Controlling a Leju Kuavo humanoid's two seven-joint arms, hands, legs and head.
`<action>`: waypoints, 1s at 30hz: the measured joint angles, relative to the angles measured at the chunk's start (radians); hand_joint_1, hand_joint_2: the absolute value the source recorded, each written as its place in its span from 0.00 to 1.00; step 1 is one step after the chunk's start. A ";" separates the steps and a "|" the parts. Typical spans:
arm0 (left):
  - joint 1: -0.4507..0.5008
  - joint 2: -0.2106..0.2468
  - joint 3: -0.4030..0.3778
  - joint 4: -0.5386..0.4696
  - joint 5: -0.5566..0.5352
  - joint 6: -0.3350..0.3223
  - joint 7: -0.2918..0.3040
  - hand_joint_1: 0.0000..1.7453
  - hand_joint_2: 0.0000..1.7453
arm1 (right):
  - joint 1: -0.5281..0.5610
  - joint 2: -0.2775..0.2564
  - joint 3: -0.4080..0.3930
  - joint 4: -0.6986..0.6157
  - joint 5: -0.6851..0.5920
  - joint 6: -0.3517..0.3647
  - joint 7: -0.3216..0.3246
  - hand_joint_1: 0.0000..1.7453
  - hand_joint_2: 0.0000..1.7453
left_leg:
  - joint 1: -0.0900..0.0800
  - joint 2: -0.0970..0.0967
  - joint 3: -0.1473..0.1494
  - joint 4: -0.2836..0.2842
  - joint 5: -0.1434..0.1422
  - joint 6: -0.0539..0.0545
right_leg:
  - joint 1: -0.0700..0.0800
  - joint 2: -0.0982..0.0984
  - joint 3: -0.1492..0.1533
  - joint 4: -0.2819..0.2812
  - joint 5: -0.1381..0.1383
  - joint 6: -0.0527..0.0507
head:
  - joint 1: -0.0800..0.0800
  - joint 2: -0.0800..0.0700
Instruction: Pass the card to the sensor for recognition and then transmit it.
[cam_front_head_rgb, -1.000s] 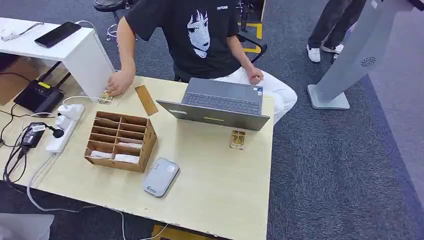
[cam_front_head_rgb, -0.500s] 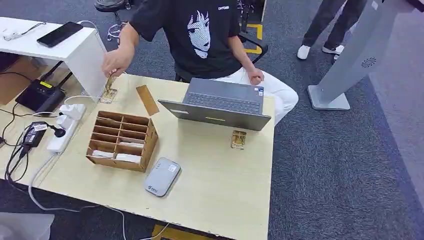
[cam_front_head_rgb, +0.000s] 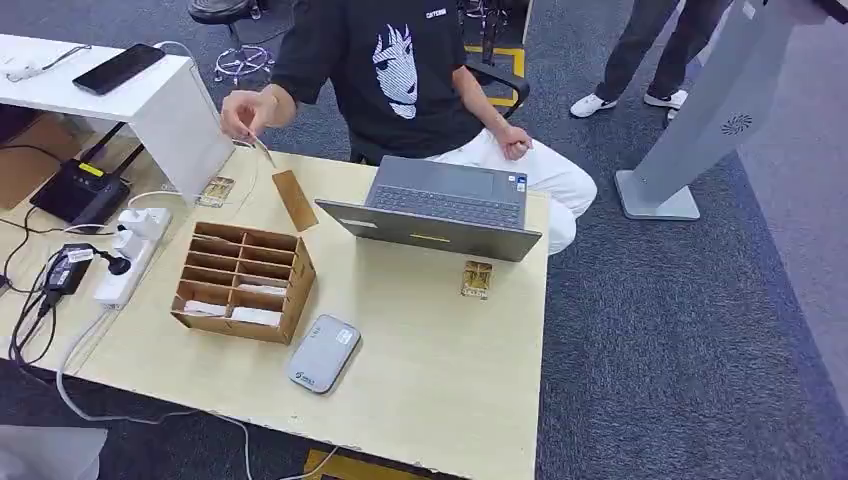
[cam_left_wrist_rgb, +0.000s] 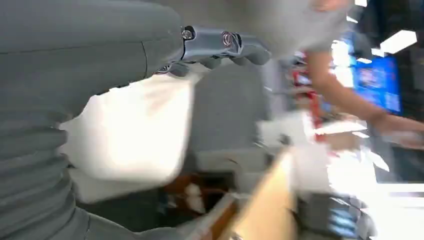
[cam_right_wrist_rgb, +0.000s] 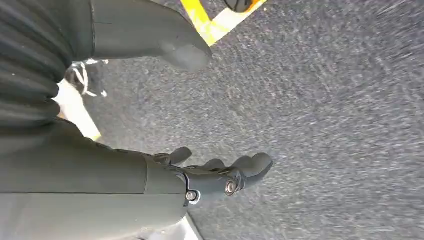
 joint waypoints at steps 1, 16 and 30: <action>0.004 -0.010 -0.004 -0.063 -0.014 -0.032 0.000 0.00 1.00 | 0.000 0.000 -0.004 0.000 0.004 0.002 0.007 0.00 1.00 | 0.000 0.000 0.000 0.000 0.000 0.000 | 0.000 0.000 0.000 0.000 0.000 0.000 | 0.000 0.000; -0.111 0.236 -0.602 -0.410 -0.574 0.204 0.261 0.00 1.00 | -0.016 0.009 -0.006 0.002 0.118 0.074 0.092 0.00 1.00 | 0.001 -0.004 0.000 0.001 0.005 -0.002 | 0.001 -0.004 -0.003 0.001 0.003 -0.002 | 0.000 0.000; -0.493 0.344 -0.968 0.032 -0.830 0.339 0.399 0.00 1.00 | -0.024 0.010 0.037 0.008 0.216 0.135 0.111 0.00 1.00 | 0.000 0.000 -0.003 0.002 0.008 -0.001 | 0.000 0.001 -0.005 0.000 0.009 0.000 | 0.000 0.000</action>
